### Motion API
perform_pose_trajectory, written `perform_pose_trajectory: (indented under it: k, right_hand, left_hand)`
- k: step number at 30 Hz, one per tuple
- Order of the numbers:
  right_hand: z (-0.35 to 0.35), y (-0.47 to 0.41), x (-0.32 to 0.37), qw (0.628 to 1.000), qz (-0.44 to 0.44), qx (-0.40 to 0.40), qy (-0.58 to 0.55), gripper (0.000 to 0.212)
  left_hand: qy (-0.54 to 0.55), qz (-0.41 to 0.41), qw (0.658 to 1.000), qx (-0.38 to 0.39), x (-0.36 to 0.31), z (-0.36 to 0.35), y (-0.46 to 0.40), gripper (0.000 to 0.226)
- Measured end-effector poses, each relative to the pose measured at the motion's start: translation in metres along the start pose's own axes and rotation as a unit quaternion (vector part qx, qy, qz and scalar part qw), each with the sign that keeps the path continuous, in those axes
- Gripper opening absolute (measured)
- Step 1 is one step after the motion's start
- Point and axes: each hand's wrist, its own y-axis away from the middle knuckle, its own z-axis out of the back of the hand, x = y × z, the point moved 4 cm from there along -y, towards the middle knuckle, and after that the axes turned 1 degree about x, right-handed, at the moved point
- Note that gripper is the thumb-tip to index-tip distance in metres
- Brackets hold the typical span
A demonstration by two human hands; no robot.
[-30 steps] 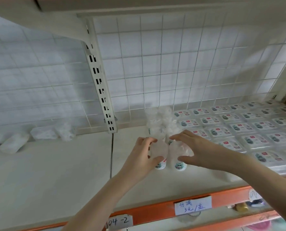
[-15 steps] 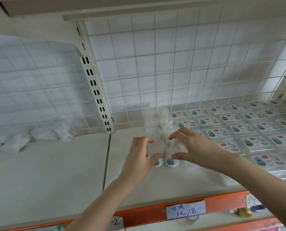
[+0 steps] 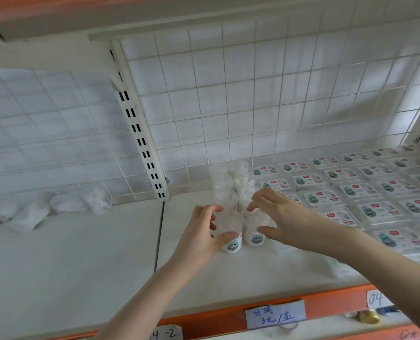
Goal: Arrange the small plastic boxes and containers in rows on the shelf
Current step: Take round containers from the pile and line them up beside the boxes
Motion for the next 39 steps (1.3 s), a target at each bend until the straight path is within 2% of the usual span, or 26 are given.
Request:
perform_pose_trajectory:
  k: [10, 18, 25, 39]
  right_hand:
    - [0.0, -0.001, -0.002, 1.0, -0.016, -0.008, -0.018, 0.034]
    - [0.007, -0.005, -0.002, 1.0, -0.015, -0.004, -0.002, 0.031]
    - [0.006, -0.009, 0.003, 1.0, -0.011, 0.002, 0.007, 0.031]
    - [0.005, -0.004, 0.008, 0.999, -0.031, 0.007, 0.014, 0.027]
  left_hand:
    - [0.024, 0.001, 1.0, -0.001, 0.0, -0.001, -0.002, 0.055]
    - [0.034, 0.014, 0.999, 0.039, 0.005, -0.003, -0.006, 0.062]
    - [0.033, 0.003, 0.999, 0.002, 0.005, -0.002, -0.004, 0.055]
    - [0.048, -0.008, 0.999, -0.011, 0.009, -0.004, -0.002, 0.055]
